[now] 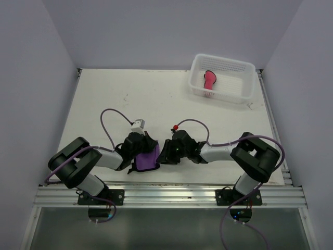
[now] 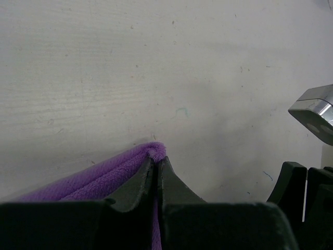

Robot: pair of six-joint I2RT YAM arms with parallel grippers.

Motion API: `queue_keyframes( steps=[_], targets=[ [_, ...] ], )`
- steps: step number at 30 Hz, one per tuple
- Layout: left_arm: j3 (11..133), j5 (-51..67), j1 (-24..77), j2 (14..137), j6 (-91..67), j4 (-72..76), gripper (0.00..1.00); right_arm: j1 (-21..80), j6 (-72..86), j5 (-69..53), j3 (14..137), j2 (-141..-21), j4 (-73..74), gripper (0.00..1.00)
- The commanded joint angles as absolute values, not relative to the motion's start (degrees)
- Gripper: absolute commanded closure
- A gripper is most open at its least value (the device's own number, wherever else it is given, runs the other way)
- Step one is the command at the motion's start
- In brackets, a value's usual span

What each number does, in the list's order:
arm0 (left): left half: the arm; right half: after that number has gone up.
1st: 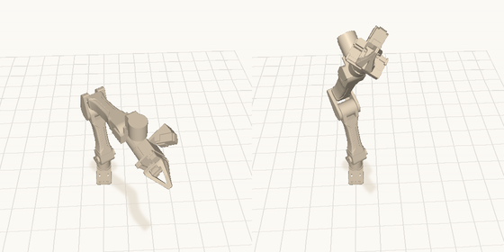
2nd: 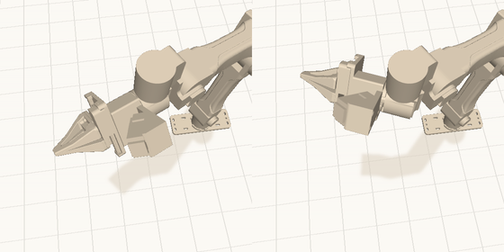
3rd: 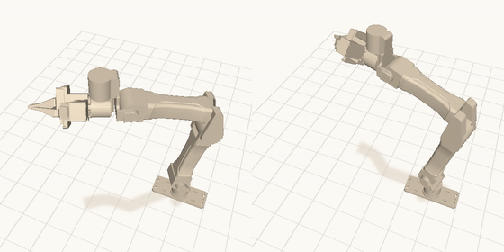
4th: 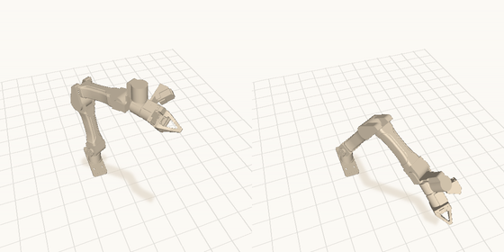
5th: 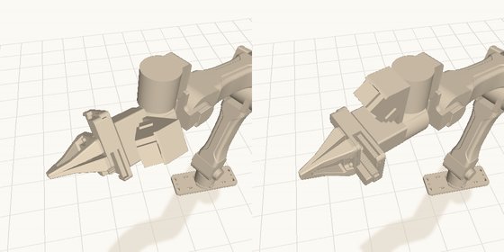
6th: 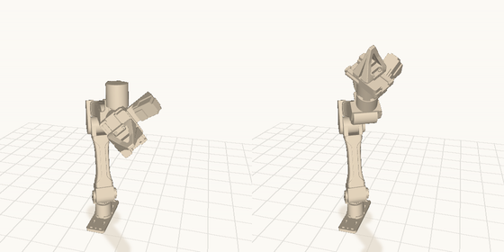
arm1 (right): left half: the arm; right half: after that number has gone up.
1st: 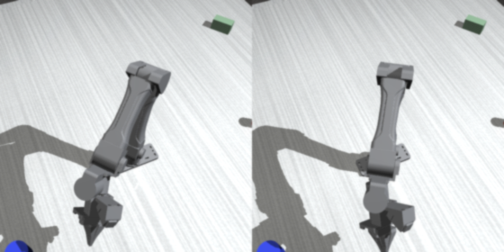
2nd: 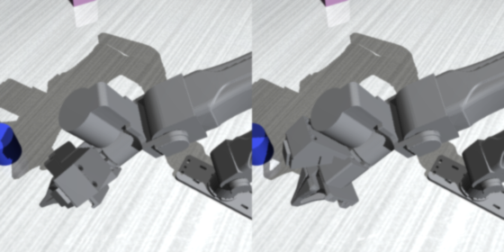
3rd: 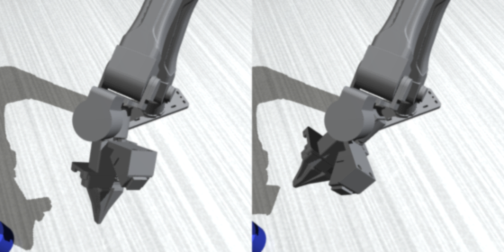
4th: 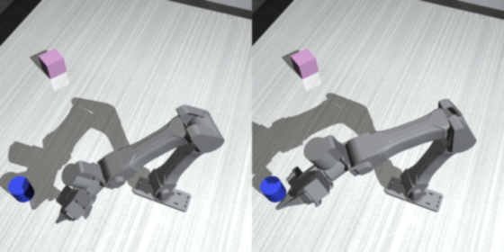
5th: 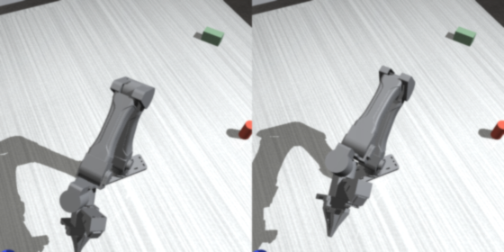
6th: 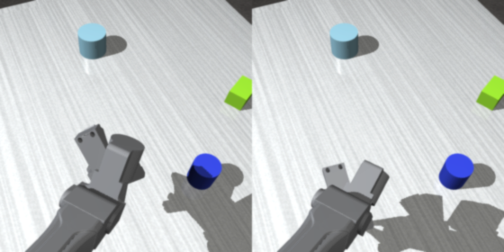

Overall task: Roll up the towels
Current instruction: Roll the towel

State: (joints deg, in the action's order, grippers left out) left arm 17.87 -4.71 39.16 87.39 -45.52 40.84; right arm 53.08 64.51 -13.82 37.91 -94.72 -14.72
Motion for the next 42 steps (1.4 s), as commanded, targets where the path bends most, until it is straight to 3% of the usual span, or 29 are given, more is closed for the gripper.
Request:
queue_keyframes(
  steps=[1,17,28,42],
  targets=[
    [16.52,-7.29,39.38,87.36,-45.70,41.48,1.00,54.75,63.02,-13.10,40.43,-96.06,-12.40,0.62],
    [14.50,-9.84,39.38,84.82,-47.29,41.22,1.00,62.84,58.54,2.09,47.01,-102.65,8.07,0.66],
    [18.80,-10.11,39.20,82.27,-46.94,34.90,1.00,64.25,59.07,7.64,44.56,-101.18,10.54,1.00],
    [31.11,-11.87,37.88,77.87,-38.23,17.59,1.00,67.06,48.69,22.41,42.63,-89.39,18.72,1.00]
  ],
)
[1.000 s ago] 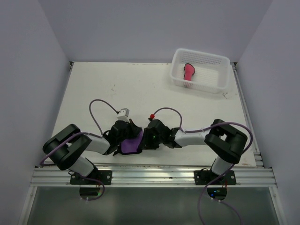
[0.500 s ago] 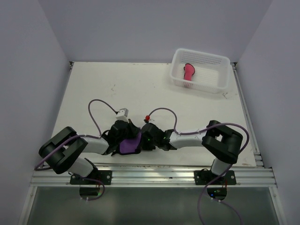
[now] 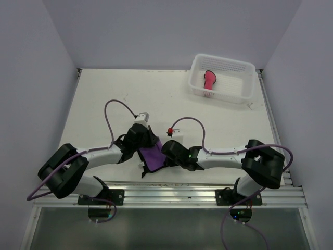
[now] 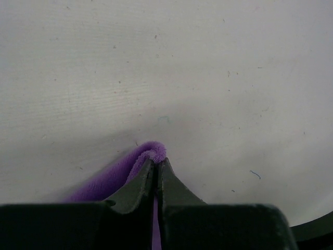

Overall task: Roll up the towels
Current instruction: Roll the towel

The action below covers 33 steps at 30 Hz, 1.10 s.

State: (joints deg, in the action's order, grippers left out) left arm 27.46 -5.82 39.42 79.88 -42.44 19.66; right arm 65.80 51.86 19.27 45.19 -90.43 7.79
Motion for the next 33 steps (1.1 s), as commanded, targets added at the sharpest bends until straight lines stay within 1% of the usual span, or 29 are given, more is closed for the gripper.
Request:
queue_keyframes(
  steps=[1,15,16,17,21,26,31,33],
  targets=[
    [31.90,-11.52,37.79,77.87,-37.97,17.14,1.00,67.15,48.78,22.24,42.37,-89.56,18.55,1.00],
    [32.17,-10.55,37.88,77.26,-40.08,11.87,1.00,67.15,47.99,20.13,40.96,-89.47,15.74,1.00],
    [32.25,-10.46,37.79,77.34,-40.17,11.69,0.96,67.15,47.47,20.30,41.04,-89.39,15.65,1.00],
    [32.34,-10.28,37.88,77.60,-40.25,11.34,0.86,67.15,46.76,20.65,41.13,-89.38,15.56,1.00],
    [34.27,-8.62,37.79,79.54,-40.78,9.85,0.69,67.32,44.48,20.83,41.92,-89.74,15.38,1.00],
    [38.22,-7.12,37.79,83.57,-40.96,6.96,0.59,67.32,43.50,18.81,42.89,-91.31,13.54,1.00],
    [43.67,-8.00,37.79,83.41,-41.22,1.33,0.54,67.32,44.47,17.84,42.28,-92.02,11.34,1.00],
    [46.65,-7.91,37.44,82.53,-41.48,-3.33,0.52,67.32,44.91,18.28,41.66,-91.76,10.55,1.00]
  ],
)
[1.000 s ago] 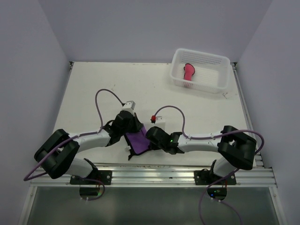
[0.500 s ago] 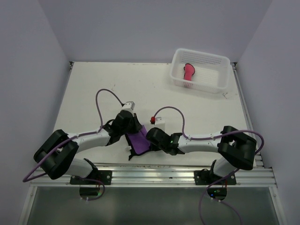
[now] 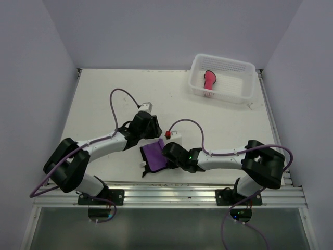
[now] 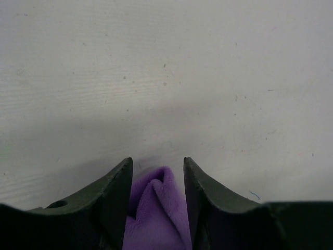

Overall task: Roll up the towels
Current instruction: Roll the towel

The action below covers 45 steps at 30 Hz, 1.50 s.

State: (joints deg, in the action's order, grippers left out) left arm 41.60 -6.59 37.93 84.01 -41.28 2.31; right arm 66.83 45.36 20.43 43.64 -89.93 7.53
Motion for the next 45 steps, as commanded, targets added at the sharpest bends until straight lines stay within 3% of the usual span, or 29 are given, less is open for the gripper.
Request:
queue_keyframes(
  steps=[1,7,13,45],
  targets=[
    [47.89,-7.65,37.27,82.27,-42.18,-4.99,0.52,67.32,44.91,18.46,41.40,-91.67,10.37,1.00],
    [57.56,-0.36,36.48,84.99,-46.92,-16.07,0.49,67.32,45.44,19.42,40.61,-90.44,8.88,1.00],
    [55.64,6.94,36.74,85.78,-55.97,-15.99,0.50,67.32,46.49,20.13,39.29,-89.56,7.65,1.00],
    [59.41,-7.37,43.86,94.83,-55.99,-28.29,0.62,67.32,48.51,18.72,36.12,-90.88,1.93,1.00]
  ],
)
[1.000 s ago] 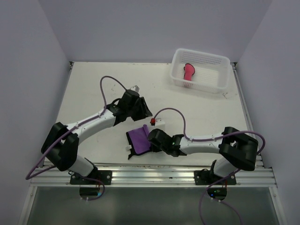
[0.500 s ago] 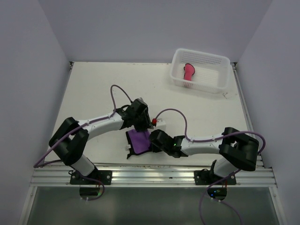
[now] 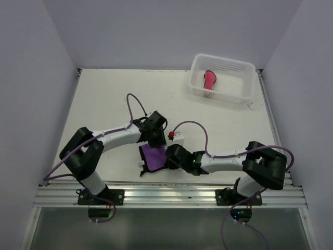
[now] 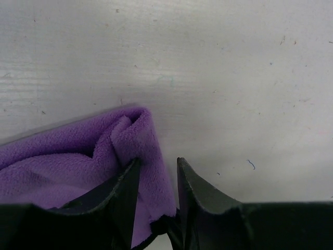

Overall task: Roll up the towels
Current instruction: Roll the towel

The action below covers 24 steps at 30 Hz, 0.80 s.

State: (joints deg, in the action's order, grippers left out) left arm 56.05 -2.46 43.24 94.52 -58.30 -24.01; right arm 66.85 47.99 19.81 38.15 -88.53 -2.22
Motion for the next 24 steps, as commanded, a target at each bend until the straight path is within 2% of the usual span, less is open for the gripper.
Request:
queue_keyframes(
  steps=[1,11,24],
  targets=[
    [59.94,-7.99,44.03,95.10,-55.55,-29.43,0.62,67.32,48.60,18.55,36.04,-90.97,1.85,1.00],
    [63.37,-13.53,46.49,100.28,-53.97,-34.63,0.64,67.32,48.52,18.37,35.95,-90.70,1.49,1.00],
    [63.72,-15.12,47.90,103.36,-54.67,-33.75,0.65,67.32,48.08,18.28,35.42,-90.61,1.32,1.00]
  ],
)
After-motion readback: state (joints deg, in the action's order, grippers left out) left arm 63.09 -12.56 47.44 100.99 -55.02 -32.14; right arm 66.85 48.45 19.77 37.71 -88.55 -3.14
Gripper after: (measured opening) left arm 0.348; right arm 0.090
